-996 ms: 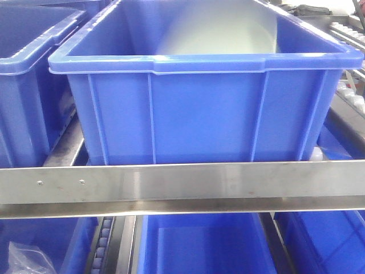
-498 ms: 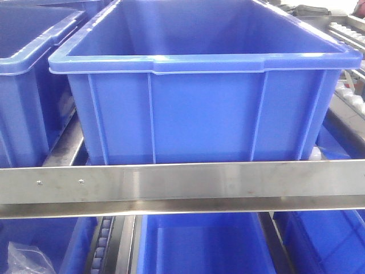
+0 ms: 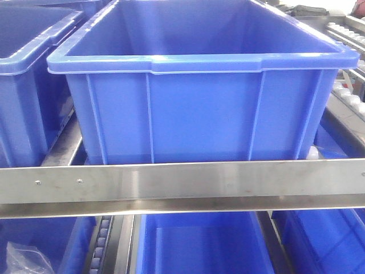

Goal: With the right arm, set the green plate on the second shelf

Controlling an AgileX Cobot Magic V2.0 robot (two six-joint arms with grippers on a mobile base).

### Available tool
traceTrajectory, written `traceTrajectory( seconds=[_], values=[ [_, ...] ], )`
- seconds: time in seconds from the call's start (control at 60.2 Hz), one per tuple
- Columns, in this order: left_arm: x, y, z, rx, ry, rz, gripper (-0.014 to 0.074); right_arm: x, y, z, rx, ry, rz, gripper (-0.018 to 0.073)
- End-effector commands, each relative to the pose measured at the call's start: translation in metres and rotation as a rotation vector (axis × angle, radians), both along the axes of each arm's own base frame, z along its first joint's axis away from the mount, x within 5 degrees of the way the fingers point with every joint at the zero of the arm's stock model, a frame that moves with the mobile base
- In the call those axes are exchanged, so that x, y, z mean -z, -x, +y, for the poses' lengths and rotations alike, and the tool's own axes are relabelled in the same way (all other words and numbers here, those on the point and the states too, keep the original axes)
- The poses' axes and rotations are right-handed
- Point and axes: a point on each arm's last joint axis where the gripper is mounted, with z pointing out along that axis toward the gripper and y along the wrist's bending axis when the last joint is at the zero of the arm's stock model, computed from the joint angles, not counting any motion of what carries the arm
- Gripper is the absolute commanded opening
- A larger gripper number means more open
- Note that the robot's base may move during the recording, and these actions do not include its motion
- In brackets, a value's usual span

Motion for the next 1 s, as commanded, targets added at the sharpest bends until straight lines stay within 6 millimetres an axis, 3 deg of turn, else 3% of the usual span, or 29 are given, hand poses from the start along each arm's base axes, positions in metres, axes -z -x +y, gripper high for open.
traceTrajectory(
  seconds=[0.0,0.863,0.98],
  values=[
    [0.0059,-0.0011,-0.0002,0.005,-0.003,-0.054,0.0124,-0.0127,-0.0001,-0.0012,0.008,-0.012,-0.108,0.0053],
    [0.0059,-0.0011,-0.0002,0.005,-0.003,-0.054,0.0124,-0.0109,0.0,-0.0012,0.008,-0.01,-0.103,0.0053],
    [0.0059,-0.0011,-0.0002,0.005,-0.003,-0.054,0.0124,-0.0108,0.0078,-0.0043,0.013,-0.018,-0.128,0.0053]
  ],
)
